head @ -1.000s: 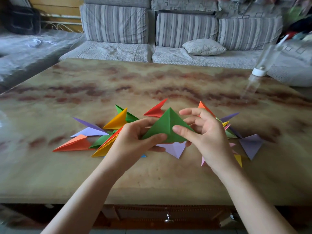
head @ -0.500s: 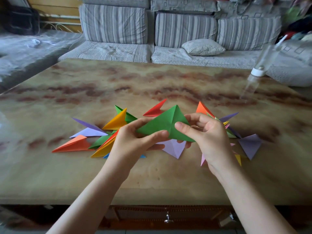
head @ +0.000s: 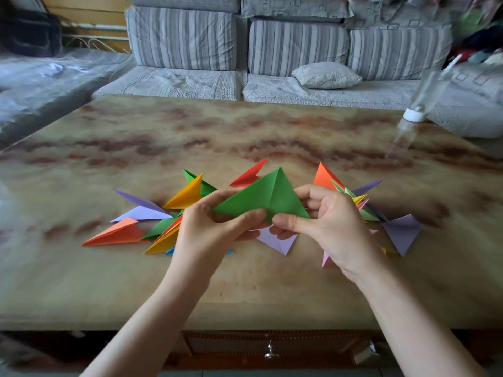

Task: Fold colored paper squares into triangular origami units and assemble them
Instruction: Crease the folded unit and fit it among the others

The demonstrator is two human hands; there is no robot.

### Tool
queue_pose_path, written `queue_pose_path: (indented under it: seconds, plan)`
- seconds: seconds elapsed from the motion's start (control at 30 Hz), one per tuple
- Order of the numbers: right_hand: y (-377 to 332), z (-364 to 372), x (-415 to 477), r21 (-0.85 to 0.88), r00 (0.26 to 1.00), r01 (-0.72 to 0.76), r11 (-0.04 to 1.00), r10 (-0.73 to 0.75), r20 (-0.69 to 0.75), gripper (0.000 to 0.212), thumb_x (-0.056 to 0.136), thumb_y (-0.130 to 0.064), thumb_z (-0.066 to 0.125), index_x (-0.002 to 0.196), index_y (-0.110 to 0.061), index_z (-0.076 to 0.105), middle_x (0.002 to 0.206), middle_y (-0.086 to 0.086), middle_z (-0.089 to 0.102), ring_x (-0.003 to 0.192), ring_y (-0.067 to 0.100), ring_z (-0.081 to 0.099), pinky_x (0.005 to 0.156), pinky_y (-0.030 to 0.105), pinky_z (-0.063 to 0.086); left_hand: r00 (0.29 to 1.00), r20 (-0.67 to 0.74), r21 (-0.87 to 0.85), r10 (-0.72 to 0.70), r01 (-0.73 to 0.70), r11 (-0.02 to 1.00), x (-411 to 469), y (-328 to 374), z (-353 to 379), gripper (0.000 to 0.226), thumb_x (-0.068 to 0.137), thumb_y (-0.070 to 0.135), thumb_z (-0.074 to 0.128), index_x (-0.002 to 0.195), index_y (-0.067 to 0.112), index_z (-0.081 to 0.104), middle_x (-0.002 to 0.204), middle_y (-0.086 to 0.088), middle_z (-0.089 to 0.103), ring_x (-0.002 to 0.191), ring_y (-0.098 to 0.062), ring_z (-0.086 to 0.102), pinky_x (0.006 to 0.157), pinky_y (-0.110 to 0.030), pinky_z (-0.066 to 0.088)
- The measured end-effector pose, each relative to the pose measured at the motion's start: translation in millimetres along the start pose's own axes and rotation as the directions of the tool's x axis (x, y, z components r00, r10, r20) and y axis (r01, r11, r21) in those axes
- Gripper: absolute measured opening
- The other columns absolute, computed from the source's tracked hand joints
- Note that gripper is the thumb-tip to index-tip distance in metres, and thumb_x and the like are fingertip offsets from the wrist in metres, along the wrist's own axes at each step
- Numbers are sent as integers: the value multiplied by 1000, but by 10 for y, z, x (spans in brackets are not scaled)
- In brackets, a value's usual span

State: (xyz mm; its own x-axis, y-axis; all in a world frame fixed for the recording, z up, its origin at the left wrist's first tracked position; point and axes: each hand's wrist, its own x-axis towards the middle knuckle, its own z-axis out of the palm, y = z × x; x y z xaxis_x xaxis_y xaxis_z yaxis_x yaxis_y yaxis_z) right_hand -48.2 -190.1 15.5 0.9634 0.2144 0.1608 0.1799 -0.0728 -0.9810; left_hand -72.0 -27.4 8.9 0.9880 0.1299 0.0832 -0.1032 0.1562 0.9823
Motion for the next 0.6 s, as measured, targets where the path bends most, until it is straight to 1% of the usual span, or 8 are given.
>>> queue_pose_path:
  seconds: [0.07,0.2,0.3,0.43,0.47,0.5,0.57,0.6]
  plan:
    - [-10,-1,-1,5,1000,0,1000,0,1,23,68,4,76,87,-1,65,74,15,73,62,28,71,62,28,57,1000,8,-36,-20,20,999,13,14,-32,23,70,-1,74,91,5,68,71,-6,74,62,-14,71,57,-19,56]
    - [-26,10,-4,18,1000,-11,1000,11,-3,22,69,6,74,88,2,64,73,16,73,61,27,71,59,26,56,1000,3,-16,-1,1,1000,15,48,-61,28,64,5,75,90,14,68,70,-10,74,62,-16,71,59,-18,56]
    - [-23,-27,2,29,1000,-13,1000,13,-26,21,70,6,74,88,3,63,74,17,72,64,30,71,62,31,58,999,-29,-26,20,-21,999,47,61,-130,32,63,12,73,95,14,70,73,-11,74,65,-17,72,61,-19,56]
    - [-11,-63,1,55,998,-18,998,22,-65,21,71,5,73,88,5,63,74,18,72,66,32,71,64,35,59,999,-44,-97,30,-34,995,81,73,-207,32,71,10,69,103,8,68,75,-11,74,68,-16,72,62,-19,56]
    - [-16,-58,0,55,997,-20,998,23,-68,20,71,5,73,88,4,63,73,18,72,65,30,71,63,33,59,999,-43,-106,34,-38,994,75,72,-201,29,73,8,68,103,7,68,76,-11,74,68,-16,72,62,-18,56]
    - [-20,-56,1,56,997,-22,998,26,-75,19,72,5,73,87,3,63,72,17,72,63,27,71,58,27,57,998,-50,-120,37,-43,992,70,72,-194,26,76,7,66,102,7,67,75,-10,75,68,-15,72,61,-17,55]
    - [-45,-63,-2,54,994,-25,998,31,-104,15,72,5,72,84,0,63,67,13,71,56,19,70,49,13,48,995,-94,-162,39,-53,985,75,74,-209,21,81,7,64,101,8,67,78,-7,75,70,-14,72,62,-16,54]
    - [-50,-80,-3,67,991,-19,998,27,-128,15,71,4,72,82,-2,63,65,10,71,54,17,69,48,12,46,993,-117,-186,35,-56,981,85,78,-224,20,83,8,63,103,8,67,81,-7,75,75,-14,73,64,-17,55]
